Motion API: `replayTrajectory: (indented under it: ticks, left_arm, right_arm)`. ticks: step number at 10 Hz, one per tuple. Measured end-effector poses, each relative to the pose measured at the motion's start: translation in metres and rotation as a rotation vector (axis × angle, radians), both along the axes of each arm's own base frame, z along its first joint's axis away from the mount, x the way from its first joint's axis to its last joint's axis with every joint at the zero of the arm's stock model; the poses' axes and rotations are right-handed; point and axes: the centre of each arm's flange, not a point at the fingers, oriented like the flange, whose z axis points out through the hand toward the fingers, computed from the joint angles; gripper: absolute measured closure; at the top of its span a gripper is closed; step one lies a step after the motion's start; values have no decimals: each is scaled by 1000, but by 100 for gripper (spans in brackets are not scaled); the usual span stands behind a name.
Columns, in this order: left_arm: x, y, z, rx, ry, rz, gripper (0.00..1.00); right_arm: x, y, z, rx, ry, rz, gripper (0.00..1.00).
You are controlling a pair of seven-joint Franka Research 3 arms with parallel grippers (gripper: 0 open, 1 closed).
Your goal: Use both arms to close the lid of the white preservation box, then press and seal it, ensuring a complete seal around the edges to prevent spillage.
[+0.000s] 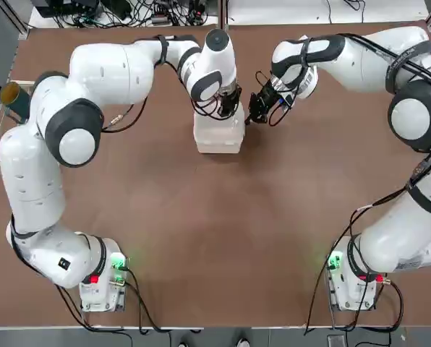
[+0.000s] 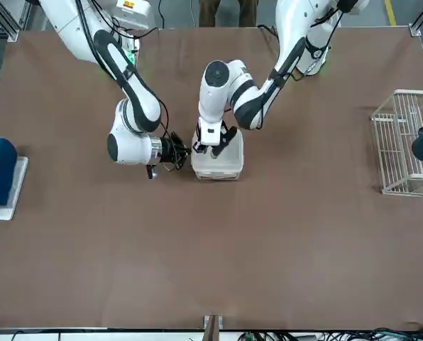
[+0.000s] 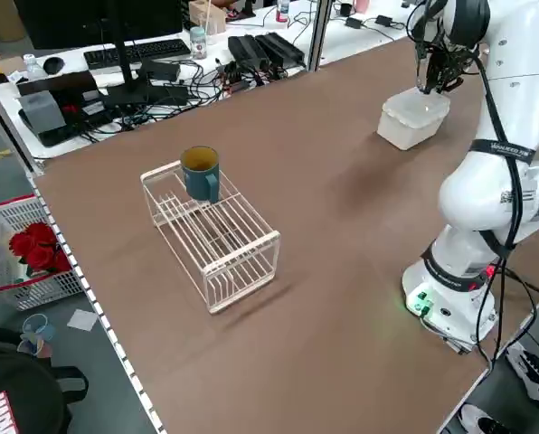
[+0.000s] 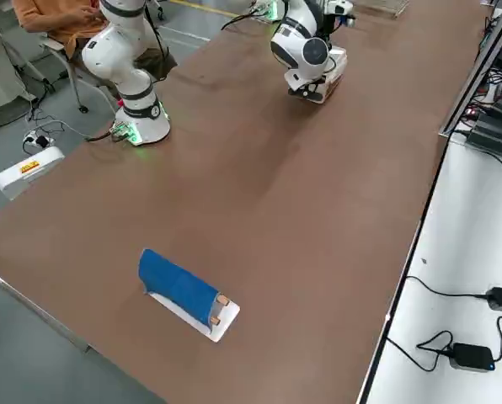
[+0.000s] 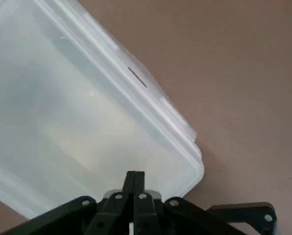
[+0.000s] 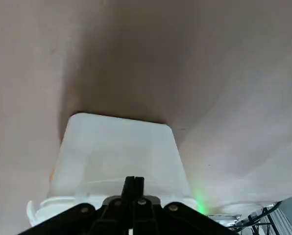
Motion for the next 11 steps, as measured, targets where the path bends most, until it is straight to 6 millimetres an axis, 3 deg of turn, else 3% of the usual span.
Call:
replayTrajectory:
  ticks: [11]
  left_arm:
    - [2, 1, 0, -1, 0, 4, 99]
  right_arm:
    - [-4, 1, 1, -2, -10, -22, 99]
